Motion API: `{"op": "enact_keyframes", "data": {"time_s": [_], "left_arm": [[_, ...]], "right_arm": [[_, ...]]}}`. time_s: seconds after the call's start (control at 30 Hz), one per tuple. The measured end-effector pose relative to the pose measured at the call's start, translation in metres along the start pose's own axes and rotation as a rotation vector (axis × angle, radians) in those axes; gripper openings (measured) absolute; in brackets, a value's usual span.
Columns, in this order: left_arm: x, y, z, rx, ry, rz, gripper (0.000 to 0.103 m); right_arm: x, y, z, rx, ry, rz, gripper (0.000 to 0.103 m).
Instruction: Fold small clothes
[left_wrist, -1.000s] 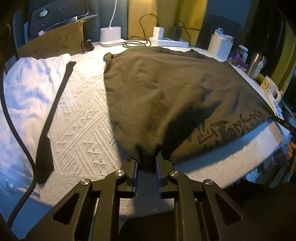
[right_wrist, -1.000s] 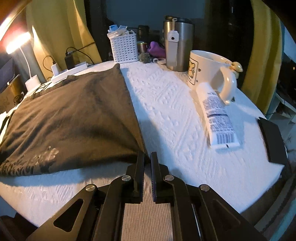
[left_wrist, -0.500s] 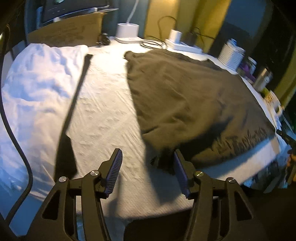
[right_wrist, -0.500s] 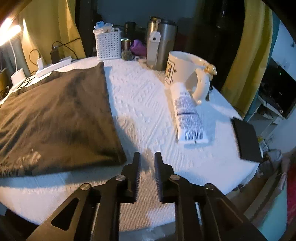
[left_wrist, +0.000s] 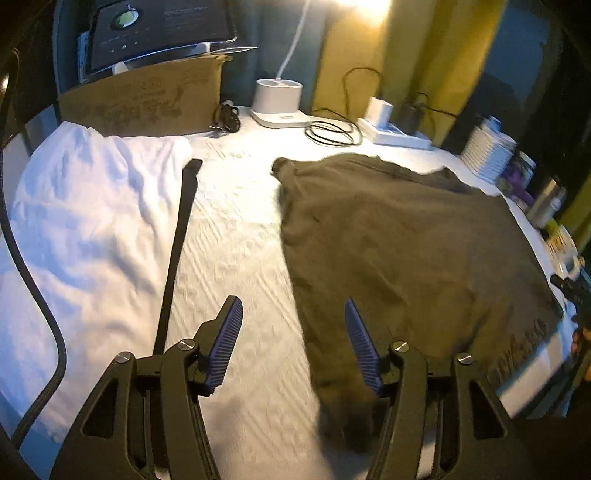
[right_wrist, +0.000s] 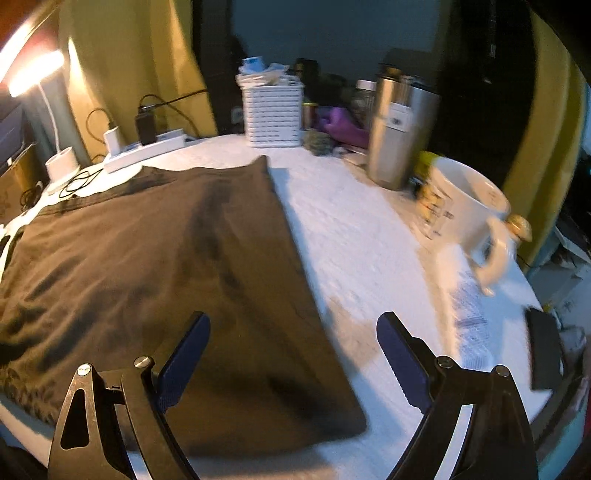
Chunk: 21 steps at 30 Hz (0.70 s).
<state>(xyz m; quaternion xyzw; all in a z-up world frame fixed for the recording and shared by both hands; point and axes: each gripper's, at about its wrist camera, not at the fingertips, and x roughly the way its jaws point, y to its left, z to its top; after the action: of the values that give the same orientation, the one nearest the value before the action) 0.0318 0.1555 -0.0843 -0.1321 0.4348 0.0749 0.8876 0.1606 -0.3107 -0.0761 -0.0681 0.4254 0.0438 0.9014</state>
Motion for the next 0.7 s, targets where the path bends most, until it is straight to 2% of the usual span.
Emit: {"op": "enact_keyframes", "data": {"time_s": [0.27, 0.6, 0.7], "left_arm": [[0.053, 0.000, 0.052, 0.019, -0.029, 0.037, 0.058], [0.120, 0.006, 0.109, 0.055, 0.005, 0.056, 0.057], [0.139, 0.009, 0.116, 0.103, 0.019, 0.122, 0.040]], "right_arm": [[0.035, 0.028, 0.031, -0.032, 0.022, 0.039, 0.093], [0.072, 0.050, 0.059, -0.059, 0.074, 0.055, 0.093], [0.080, 0.055, 0.064, -0.066, 0.090, 0.053, 0.093]]}}
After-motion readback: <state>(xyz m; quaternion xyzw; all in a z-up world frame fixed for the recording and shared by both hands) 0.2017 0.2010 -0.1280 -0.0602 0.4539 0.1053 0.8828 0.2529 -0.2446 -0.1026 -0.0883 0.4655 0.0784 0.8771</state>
